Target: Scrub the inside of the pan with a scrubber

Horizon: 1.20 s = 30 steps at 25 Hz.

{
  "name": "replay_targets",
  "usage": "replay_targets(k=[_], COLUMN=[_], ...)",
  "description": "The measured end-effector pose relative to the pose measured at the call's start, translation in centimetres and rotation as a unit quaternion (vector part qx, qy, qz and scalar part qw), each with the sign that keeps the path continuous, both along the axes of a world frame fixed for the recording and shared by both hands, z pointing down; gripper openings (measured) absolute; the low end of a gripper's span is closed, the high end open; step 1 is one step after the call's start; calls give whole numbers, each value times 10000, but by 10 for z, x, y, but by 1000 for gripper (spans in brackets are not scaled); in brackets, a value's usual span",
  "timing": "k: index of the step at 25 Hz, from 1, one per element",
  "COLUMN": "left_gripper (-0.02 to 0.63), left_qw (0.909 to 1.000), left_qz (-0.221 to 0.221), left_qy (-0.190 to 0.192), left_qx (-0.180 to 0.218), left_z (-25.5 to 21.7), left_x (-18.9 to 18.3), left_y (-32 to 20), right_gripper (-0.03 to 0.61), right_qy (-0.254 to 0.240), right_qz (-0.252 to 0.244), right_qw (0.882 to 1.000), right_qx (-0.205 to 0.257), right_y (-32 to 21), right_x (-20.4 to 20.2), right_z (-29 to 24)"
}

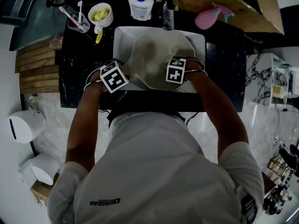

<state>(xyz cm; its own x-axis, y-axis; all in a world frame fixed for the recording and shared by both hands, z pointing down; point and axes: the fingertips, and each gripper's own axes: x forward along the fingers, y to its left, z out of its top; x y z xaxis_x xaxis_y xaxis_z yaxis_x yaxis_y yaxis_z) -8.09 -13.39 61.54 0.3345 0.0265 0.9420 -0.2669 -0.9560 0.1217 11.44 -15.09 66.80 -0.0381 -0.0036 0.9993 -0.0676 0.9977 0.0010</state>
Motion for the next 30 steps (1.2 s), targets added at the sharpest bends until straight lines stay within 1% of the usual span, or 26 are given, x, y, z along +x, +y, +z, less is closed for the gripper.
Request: replay_targets(k=[6, 11, 14, 16, 21, 26, 28, 30], left_gripper=[245, 245, 245, 245, 245, 245, 245, 245], left_qw=[10000, 10000, 10000, 10000, 10000, 10000, 10000, 9999], left_qz=[0, 0, -9, -12, 9, 0, -19, -76], left_qy=[5, 5, 0, -12, -22, -7, -25, -49], left_qx=[10, 4, -6, -8, 54, 42, 44, 71], left_z=[0, 0, 0, 0, 1, 1, 1, -2], left_x=[0, 0, 0, 0, 0, 2, 0, -1], left_y=[0, 1, 1, 1, 0, 0, 0, 1], right_gripper=[97, 97, 97, 97, 97, 97, 97, 94], right_qy=[-333, -539, -591, -752, -1301, -1989, -2363, -2614], right_qz=[136, 60, 198, 299, 632, 961, 1057, 1143], right_qw=[9960, 9903, 9870, 9833, 9684, 9472, 9375, 9351], right_qx=[-818, -1282, -1480, -1631, -2034, -2326, -2325, -2101], right_y=[31, 49, 55, 57, 62, 67, 65, 58], right_x=[-14, -22, -21, -25, -39, -52, -61, -62], right_z=[-6, -9, -10, -12, -17, -33, -44, -55])
